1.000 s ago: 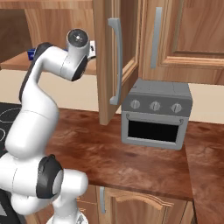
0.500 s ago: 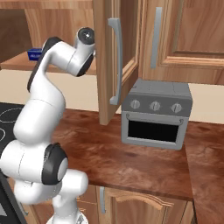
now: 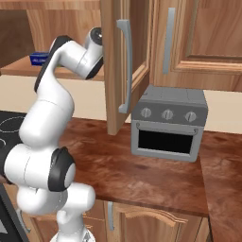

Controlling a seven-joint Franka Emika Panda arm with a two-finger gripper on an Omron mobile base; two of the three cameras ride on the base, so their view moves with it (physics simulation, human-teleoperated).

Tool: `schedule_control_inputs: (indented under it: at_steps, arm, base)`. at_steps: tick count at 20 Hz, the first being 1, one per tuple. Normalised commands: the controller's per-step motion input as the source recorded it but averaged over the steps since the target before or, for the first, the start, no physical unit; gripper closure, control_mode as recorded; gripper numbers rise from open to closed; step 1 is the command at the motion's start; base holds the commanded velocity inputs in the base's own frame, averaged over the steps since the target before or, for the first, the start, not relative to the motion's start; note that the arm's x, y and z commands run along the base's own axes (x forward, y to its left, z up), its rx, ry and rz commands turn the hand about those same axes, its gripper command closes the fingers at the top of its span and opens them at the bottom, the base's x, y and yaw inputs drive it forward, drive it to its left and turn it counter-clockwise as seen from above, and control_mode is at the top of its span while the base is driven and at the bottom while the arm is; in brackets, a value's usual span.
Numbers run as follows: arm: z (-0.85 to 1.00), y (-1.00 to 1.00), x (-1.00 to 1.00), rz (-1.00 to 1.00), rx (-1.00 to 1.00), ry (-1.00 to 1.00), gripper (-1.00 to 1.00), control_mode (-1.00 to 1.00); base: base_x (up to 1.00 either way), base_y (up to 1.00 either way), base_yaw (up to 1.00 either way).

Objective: Retrieve the tupperware and aluminum foil from the cabinet and place them on the dining counter near the plate with lemon wedges to prepare for storing leftovers.

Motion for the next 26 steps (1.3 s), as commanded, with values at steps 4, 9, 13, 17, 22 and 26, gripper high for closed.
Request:
schedule_control_inputs:
  at_steps: [4,9,13,17,22,26]
  arm:
    - [0.06,0.00,0.12,0.06,0.00,0.00,-1.00,-1.00]
    - [0.05,0.00,0.13,0.07,0.00,0.00,-1.00,-1.00]
    - [0.00,0.00,0.20,0.07,0.00,0.00,-1.00,-1.00]
    - [0.00,0.00,0.22,0.08,0.00,0.00,-1.00,-1.00]
    - [0.00,0.00,0.21,0.07,0.00,0.00,-1.00,-1.00]
    - [0.00,0.00,0.18,0.08,0.00,0.00,-1.00,-1.00]
  base:
    - [0.00,0.00,0.00]
    - [0.00,0.00,0.00]
    - [0.00,0.00,0.00]
    - [0.00,0.00,0.00]
    - [0.00,0.00,0.00]
    - [0.00,0.00,0.00]
